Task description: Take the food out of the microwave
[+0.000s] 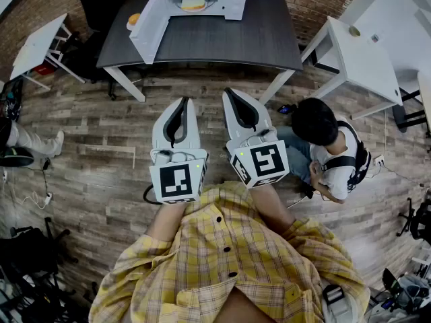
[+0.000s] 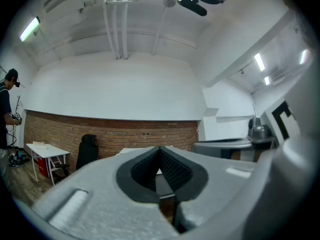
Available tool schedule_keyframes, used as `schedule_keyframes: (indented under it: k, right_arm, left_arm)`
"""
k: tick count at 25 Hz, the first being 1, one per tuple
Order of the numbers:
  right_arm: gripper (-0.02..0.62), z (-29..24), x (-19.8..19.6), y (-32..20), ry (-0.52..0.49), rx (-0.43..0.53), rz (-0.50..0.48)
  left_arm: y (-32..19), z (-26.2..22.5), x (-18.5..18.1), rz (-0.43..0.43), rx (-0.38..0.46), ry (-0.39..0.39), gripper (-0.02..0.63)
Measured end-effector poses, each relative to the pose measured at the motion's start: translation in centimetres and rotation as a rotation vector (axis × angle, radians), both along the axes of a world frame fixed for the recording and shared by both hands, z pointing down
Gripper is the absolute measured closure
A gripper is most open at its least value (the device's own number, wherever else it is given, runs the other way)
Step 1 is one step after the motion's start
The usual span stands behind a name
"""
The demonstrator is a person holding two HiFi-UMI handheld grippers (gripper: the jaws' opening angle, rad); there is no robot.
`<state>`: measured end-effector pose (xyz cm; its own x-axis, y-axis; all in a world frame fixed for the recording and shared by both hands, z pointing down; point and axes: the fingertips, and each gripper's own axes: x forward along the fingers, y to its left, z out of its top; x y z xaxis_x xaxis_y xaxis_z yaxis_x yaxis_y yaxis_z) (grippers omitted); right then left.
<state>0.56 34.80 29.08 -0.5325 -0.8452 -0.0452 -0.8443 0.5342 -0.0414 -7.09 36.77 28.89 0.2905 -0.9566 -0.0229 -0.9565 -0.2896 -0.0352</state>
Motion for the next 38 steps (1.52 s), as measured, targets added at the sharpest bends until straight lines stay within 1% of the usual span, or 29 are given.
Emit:
schedule_keyframes:
  k: [3,7,11,12,14,18,23,26,30,34,38]
  right_arm:
    - [0.592,0.0,0.5,0.4,0.001,0.004,-0.004]
    - [0.592,-0.1,1.0,0.8,0.009,0.018,-0.032]
    - [0.592,0.0,2.5,1.6,0.024,0.039,-0.054]
    - [0.592,0.1,2.9,1.9,0.026,0.040,-0.057]
    - [0.592,0.5,3.6,2.1,0.014,0.034,-0.059]
    - [0.592,1.5,4.6,2.0,-0.005,0.012,-0.062]
    - [0.591,1.8,5.0,0.5,-0.019,0.004,-0.063]
    - [0.591,2.5,4.9,-1.1,-0.017,-0.002,-0.060]
    - [0.591,3.3,4.5,-4.7,0.002,-0.003,-0.056]
    - [0.591,3.5,4.3,-9.6,0.011,-0.008,-0.048]
    - [0.591,3.5,3.3,-15.1,0.018,-0.018,-0.048]
  left_arm:
    - [0.4,-0.1,0.5,-0.005,0.005,-0.002,0.606]
    - [1.0,0.0,1.0,-0.033,0.009,-0.009,0.606]
    - [1.8,-0.2,2.8,-0.055,0.025,0.008,0.606]
    - [2.1,0.0,3.2,-0.062,0.026,0.002,0.606]
    - [2.5,0.5,3.9,-0.072,0.021,-0.015,0.606]
    - [2.7,1.6,4.8,-0.078,0.003,-0.010,0.606]
    - [1.3,2.6,5.0,-0.089,-0.019,-0.012,0.606]
    - [-0.5,3.4,4.8,-0.090,-0.024,-0.010,0.606]
    - [-4.6,4.1,4.4,-0.089,-0.023,0.007,0.606]
    - [-9.7,4.4,4.1,-0.083,-0.018,0.016,0.606]
    - [-15.5,4.3,3.5,-0.067,-0.020,0.025,0.606]
